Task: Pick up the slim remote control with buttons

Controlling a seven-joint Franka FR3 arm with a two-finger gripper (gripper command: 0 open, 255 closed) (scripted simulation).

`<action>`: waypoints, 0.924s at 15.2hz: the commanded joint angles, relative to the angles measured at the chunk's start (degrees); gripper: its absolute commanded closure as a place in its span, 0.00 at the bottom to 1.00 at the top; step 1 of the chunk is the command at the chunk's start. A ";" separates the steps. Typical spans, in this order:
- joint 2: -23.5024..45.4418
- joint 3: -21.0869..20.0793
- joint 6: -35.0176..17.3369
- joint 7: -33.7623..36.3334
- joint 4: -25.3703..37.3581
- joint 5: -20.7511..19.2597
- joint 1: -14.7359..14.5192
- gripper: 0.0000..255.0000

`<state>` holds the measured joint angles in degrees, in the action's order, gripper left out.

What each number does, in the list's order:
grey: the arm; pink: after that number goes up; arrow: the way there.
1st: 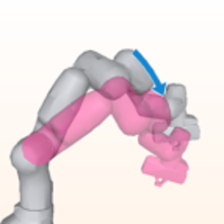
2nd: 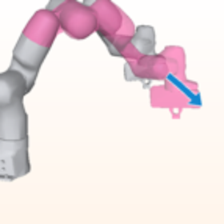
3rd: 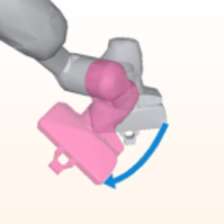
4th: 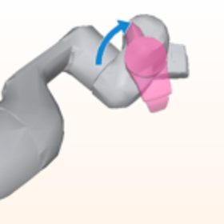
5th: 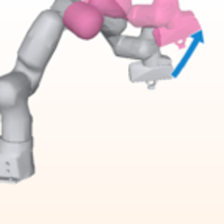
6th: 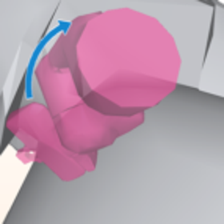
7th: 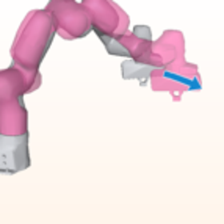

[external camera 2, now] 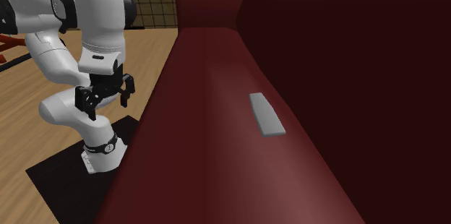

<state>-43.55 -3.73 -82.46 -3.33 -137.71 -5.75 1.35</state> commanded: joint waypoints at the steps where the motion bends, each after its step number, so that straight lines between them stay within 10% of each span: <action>1: 0.00 0.00 0.00 0.00 0.00 0.00 0.00 0.00; 14: 16.25 -13.91 -9.48 29.90 11.31 12.75 1.24 0.00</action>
<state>-28.56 -16.49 -91.43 23.85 -127.66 6.22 2.53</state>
